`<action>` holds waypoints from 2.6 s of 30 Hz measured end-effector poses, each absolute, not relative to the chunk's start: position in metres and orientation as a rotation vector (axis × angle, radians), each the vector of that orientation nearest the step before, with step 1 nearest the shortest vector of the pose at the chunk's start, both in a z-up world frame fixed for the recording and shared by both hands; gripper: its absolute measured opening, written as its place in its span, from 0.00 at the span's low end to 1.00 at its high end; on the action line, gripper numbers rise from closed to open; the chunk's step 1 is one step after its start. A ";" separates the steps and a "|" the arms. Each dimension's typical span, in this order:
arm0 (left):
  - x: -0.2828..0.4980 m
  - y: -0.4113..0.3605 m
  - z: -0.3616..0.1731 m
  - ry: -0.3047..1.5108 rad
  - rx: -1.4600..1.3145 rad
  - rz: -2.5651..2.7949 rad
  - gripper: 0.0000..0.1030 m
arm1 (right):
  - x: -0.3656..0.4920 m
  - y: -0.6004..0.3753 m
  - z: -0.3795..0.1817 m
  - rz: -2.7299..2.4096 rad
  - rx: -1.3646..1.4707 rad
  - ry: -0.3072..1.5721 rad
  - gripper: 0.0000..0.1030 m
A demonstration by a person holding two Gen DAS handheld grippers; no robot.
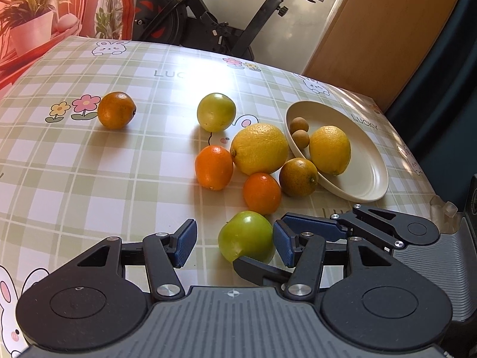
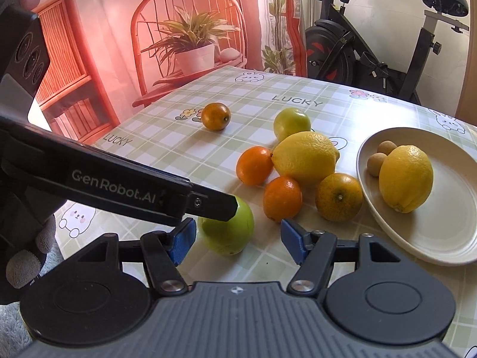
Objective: Organize fruits
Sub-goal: 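Move the left tool to the green round fruit and grasp it, then carry the green fruit with the left tool over the white plate, then lower the green fruit onto the plate and open the left tool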
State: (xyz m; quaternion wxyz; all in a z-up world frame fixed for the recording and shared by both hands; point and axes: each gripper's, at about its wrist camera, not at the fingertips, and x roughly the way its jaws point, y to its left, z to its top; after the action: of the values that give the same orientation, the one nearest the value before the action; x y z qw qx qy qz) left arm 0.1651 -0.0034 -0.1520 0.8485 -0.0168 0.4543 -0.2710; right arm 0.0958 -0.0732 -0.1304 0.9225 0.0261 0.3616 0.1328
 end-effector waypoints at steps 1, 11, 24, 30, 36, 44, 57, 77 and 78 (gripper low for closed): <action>0.165 -0.004 -0.153 0.962 -0.039 -0.575 0.57 | 0.098 -0.072 -0.132 0.277 0.049 0.746 0.61; 0.164 -0.009 -0.162 0.981 -0.027 -0.604 0.48 | 0.106 -0.070 -0.143 0.331 0.063 0.772 0.46; 0.157 -0.026 -0.146 0.932 -0.017 -0.634 0.48 | 0.095 -0.082 -0.132 0.291 0.112 0.742 0.46; 0.157 -0.043 -0.132 0.900 -0.014 -0.661 0.48 | 0.090 -0.096 -0.118 0.254 0.122 0.699 0.46; 0.156 -0.071 -0.123 0.876 0.018 -0.689 0.48 | 0.085 -0.113 -0.106 0.206 0.116 0.660 0.46; 0.156 -0.119 -0.113 0.848 0.069 -0.737 0.48 | 0.075 -0.149 -0.097 0.134 0.136 0.624 0.46; 0.174 -0.205 -0.120 0.849 0.139 -0.813 0.48 | 0.074 -0.223 -0.092 0.002 0.186 0.597 0.46; 0.249 -0.230 -0.142 0.902 0.202 -0.693 0.48 | 0.150 -0.267 -0.119 0.012 0.241 0.655 0.46; 0.252 -0.230 -0.143 0.905 0.203 -0.688 0.48 | 0.153 -0.267 -0.119 0.015 0.243 0.658 0.46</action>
State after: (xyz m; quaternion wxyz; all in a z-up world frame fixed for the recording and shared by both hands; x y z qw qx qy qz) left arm 0.2518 -0.2298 -0.1425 0.8380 0.0960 0.4277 -0.3251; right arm 0.1530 -0.2672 -0.1191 0.9392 0.1188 0.3222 0.0073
